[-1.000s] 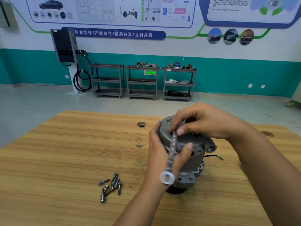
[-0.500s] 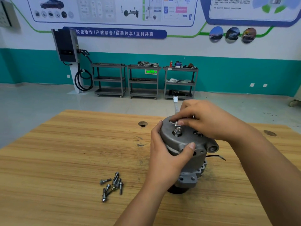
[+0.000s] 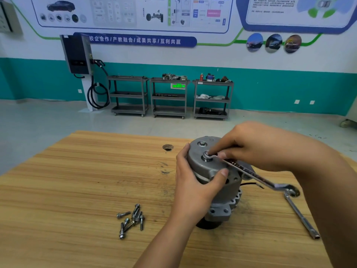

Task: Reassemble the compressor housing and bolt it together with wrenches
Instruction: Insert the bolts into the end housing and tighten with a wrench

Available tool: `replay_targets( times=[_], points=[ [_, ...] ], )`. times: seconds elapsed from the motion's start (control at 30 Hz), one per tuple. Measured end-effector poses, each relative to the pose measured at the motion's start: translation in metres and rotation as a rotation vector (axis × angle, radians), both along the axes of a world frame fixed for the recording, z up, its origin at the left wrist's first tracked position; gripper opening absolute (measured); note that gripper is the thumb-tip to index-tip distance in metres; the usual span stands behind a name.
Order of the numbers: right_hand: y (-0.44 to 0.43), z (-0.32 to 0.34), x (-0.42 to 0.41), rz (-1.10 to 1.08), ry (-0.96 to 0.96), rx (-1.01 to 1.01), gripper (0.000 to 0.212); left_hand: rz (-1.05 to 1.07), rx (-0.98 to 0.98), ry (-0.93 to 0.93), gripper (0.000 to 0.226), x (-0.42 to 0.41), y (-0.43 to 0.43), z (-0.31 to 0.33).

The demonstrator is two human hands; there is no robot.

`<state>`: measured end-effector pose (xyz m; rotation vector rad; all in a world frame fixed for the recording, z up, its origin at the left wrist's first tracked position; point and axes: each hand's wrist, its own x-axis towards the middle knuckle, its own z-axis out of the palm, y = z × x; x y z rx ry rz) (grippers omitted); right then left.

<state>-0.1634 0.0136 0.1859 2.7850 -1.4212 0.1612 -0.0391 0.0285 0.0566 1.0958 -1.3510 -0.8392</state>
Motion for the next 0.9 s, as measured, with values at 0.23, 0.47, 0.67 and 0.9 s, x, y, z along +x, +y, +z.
replay_targets(
  times=[0.23, 0.47, 0.67, 0.9],
  points=[
    [-0.009, -0.004, -0.004, 0.082, -0.147, 0.075, 0.022, -0.005, 0.013, -0.011, 0.090, -0.002, 0.000, 0.003],
    [-0.020, -0.019, 0.003, 0.171, -0.409, 0.089, 0.008, -0.007, 0.000, -0.010, 0.078, -0.003, -0.001, 0.001],
    [-0.025, -0.028, 0.017, 0.071, -0.401, -0.051, 0.028, -0.003, 0.002, -0.007, 0.071, -0.002, -0.001, 0.001],
    [-0.026, -0.022, 0.012, -0.074, -0.231, -0.095, 0.021, 0.001, 0.005, -0.011, 0.076, -0.001, -0.001, 0.001]
  ],
)
